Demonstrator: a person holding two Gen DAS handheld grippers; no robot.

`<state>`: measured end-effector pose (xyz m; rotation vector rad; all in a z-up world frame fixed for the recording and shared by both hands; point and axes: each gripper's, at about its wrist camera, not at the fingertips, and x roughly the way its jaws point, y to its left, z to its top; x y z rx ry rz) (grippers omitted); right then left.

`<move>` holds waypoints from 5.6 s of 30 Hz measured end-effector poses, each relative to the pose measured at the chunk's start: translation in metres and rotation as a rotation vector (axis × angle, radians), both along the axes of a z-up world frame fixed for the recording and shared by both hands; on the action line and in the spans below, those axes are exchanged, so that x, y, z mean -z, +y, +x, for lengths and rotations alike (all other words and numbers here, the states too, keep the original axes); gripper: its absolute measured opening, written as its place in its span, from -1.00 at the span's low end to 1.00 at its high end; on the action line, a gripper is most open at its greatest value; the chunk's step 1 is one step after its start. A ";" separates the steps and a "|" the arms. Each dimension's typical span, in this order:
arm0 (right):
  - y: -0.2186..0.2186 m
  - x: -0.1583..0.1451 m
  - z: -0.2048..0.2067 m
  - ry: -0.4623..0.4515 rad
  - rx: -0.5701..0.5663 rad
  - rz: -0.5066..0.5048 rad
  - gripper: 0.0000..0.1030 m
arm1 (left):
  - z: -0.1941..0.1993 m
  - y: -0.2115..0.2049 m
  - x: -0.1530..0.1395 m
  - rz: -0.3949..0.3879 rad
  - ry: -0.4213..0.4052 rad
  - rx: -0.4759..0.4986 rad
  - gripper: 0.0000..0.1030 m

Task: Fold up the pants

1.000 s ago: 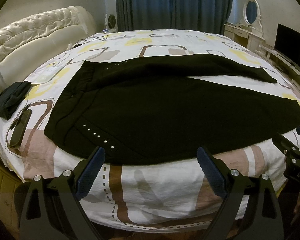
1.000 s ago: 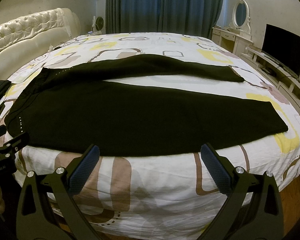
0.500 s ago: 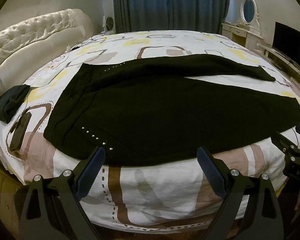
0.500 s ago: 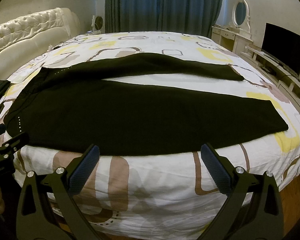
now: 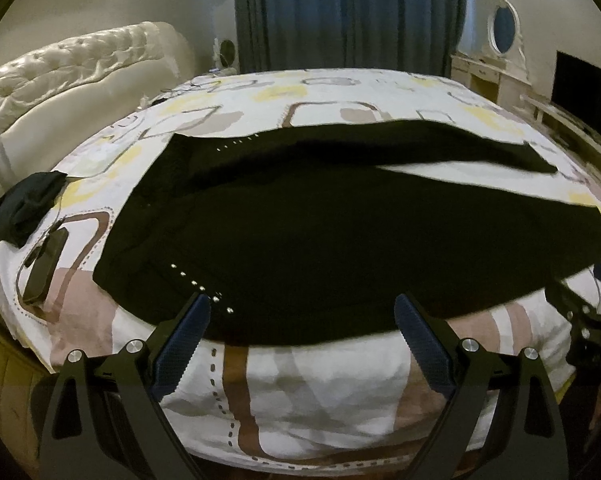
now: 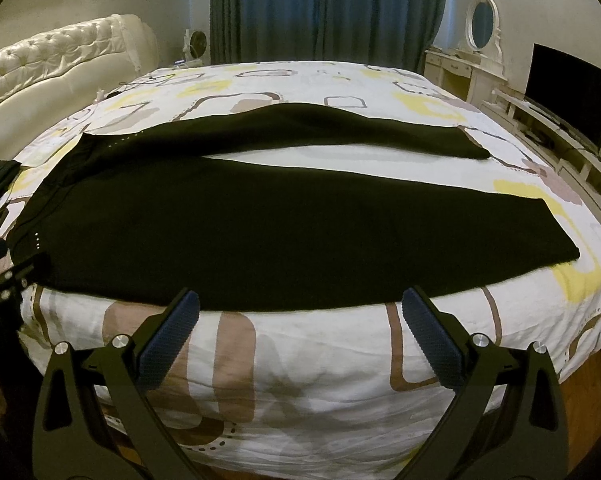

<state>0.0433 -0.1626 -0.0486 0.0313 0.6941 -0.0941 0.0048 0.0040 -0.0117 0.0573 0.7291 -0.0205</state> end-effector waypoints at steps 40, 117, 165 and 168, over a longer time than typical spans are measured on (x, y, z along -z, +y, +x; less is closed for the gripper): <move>0.035 -0.026 0.155 0.105 -0.233 0.013 0.96 | 0.335 0.234 0.009 -0.257 0.183 0.254 0.80; -0.008 -0.078 0.297 0.076 -0.697 -0.136 -0.81 | 0.312 0.265 -0.032 -0.627 0.103 0.515 -0.84; -0.014 0.013 0.074 0.062 -0.600 -0.171 -0.77 | 0.116 0.280 0.018 -0.472 0.252 0.782 -0.65; -0.014 0.018 0.071 0.072 -0.606 -0.174 -0.71 | 0.112 0.289 0.019 -0.461 0.279 0.770 -0.59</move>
